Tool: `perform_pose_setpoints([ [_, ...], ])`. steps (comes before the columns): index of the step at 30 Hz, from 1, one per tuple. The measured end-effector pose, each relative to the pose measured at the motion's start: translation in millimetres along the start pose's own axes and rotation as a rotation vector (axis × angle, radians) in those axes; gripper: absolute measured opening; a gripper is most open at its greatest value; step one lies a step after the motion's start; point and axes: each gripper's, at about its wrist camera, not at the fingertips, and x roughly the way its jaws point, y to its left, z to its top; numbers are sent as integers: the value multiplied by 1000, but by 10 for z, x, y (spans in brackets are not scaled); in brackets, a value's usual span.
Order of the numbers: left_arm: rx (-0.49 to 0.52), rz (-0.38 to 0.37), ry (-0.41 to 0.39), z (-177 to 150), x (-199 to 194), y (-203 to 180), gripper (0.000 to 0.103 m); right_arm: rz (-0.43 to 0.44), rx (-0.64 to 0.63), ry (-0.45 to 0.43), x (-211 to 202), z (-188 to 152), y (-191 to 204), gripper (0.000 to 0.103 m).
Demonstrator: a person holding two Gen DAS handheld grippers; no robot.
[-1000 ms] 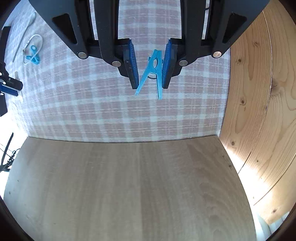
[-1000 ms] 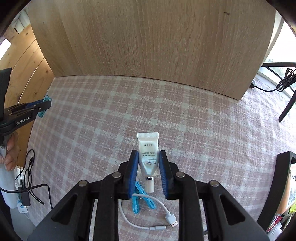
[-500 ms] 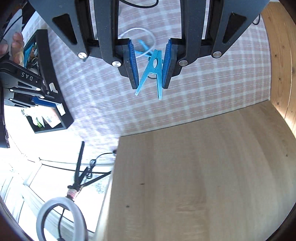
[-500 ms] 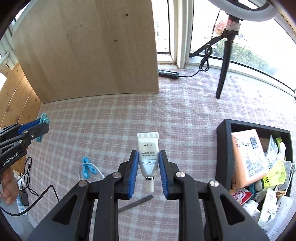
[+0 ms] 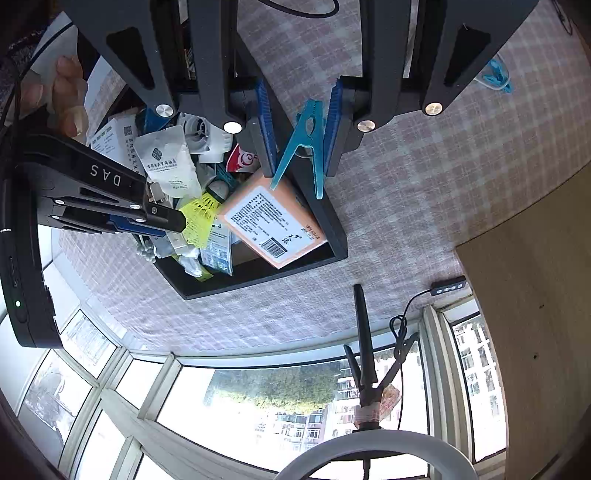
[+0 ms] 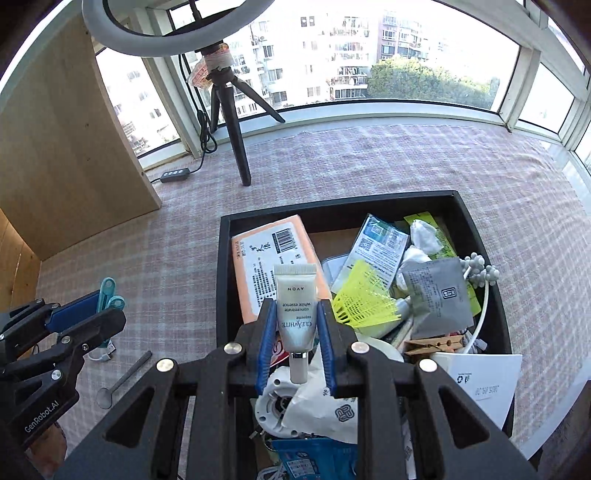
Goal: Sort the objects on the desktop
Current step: 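Carry the blue clothespin and white tube into the black tray and release, then move both grippers back to the white cable with blue clip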
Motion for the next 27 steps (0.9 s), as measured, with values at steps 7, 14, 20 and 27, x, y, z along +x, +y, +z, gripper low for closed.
perform_pose_setpoints([
  [7,27,-67,33,154,270,-505,45,-33,31,4,-137,-35,-495,52],
  [14,15,-23,0,131,249,-531,50,-38,31,-34,-269,-94,-640,60],
  [20,-16,28,-11,-19,115,-326,49,11,8,-39,-292,-153,-529,60],
  [27,-90,116,-10,-314,-125,232,49,62,-62,-34,-283,-238,-134,60],
])
